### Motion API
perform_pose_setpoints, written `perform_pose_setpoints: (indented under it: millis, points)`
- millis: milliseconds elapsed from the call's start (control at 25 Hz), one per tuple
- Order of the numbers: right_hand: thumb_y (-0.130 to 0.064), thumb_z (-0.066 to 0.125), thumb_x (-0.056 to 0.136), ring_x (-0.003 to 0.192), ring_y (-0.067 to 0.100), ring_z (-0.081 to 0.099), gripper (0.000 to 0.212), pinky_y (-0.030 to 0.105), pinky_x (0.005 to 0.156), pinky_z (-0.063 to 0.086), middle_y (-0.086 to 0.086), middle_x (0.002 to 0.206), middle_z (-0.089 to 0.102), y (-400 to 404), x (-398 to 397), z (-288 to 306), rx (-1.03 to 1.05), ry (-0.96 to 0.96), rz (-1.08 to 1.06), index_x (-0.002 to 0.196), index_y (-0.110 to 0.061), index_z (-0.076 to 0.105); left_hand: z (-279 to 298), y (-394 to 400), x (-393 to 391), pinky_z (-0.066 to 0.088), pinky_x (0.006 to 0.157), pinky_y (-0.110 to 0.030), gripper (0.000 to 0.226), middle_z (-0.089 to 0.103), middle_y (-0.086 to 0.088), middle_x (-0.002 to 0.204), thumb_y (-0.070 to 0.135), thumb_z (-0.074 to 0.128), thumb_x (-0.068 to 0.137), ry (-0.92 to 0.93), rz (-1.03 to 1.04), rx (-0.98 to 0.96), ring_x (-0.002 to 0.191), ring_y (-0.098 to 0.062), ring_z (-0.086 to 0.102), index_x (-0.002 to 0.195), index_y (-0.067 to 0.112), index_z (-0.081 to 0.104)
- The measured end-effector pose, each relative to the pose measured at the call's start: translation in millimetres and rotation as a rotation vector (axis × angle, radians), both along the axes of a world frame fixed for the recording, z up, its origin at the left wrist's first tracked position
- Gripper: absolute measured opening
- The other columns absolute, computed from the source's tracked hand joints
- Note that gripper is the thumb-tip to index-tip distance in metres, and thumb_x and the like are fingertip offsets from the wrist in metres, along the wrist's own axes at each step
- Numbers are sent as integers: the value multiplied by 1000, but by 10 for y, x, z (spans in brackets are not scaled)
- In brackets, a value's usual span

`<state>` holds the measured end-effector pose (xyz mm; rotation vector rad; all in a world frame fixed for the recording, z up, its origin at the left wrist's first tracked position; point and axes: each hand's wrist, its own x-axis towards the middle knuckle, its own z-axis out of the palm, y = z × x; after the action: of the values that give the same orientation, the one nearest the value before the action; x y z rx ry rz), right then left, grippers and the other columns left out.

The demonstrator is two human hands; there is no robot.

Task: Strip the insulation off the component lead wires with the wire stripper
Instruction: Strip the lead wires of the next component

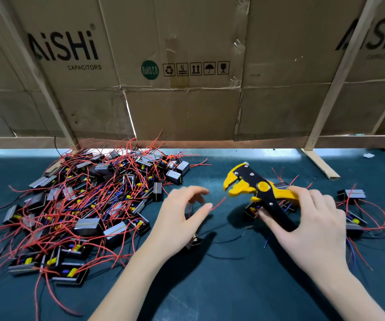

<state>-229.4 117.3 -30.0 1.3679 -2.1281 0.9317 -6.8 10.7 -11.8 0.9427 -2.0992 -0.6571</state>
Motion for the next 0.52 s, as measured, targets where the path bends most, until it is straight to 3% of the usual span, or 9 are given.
perform_pose_setpoints:
  millis: [80,120,240,280,360,440,520]
  points:
    - [-65,59,70,90,33,53,64,40,72,35,3,92,60,10,-47,18,-36,-76,-12,109,-14,62,35,-77,88,41,78,-29,16,59,6,82,28,66,90,-21,152,-106,81,-13,52,103,23,60]
    - [-65,62,70,91,32,54,63,40,74,36,1,92,60,16,-65,31,-53,-128,-6,109,-16,62,62,-119,140,41,72,-32,11,56,6,72,31,64,90,-57,215,-65,72,-15,52,94,24,56]
    - [-68,71,72,95,29,55,61,47,84,45,-5,93,57,22,-57,91,-114,-336,73,108,-20,59,24,-173,203,49,72,-33,27,61,0,70,44,53,95,-442,193,124,76,-26,61,78,22,53]
    - [-66,69,69,96,27,56,59,49,87,46,-6,94,57,27,-44,112,-143,-394,106,108,-22,59,-7,-138,161,51,76,-35,28,66,-3,78,45,51,96,-540,144,131,83,-29,64,83,21,56]
    - [-62,67,66,97,23,56,53,48,88,46,-7,97,58,42,-20,146,-194,-443,155,105,-29,56,-86,14,7,50,85,-37,21,71,-4,95,41,50,98,-464,-4,89,95,-28,65,107,24,58]
    - [-61,67,66,96,22,56,49,47,88,47,-7,98,59,54,-17,165,-224,-452,183,104,-34,53,-88,221,-177,45,100,-31,45,66,7,123,33,50,100,-237,-266,226,113,-14,61,143,28,38]
    - [-61,67,66,95,24,56,51,49,88,47,-5,100,61,58,-27,172,-234,-466,193,106,-31,56,-75,305,-246,35,110,-22,68,44,18,142,32,50,99,-145,-422,330,128,1,48,155,32,11]
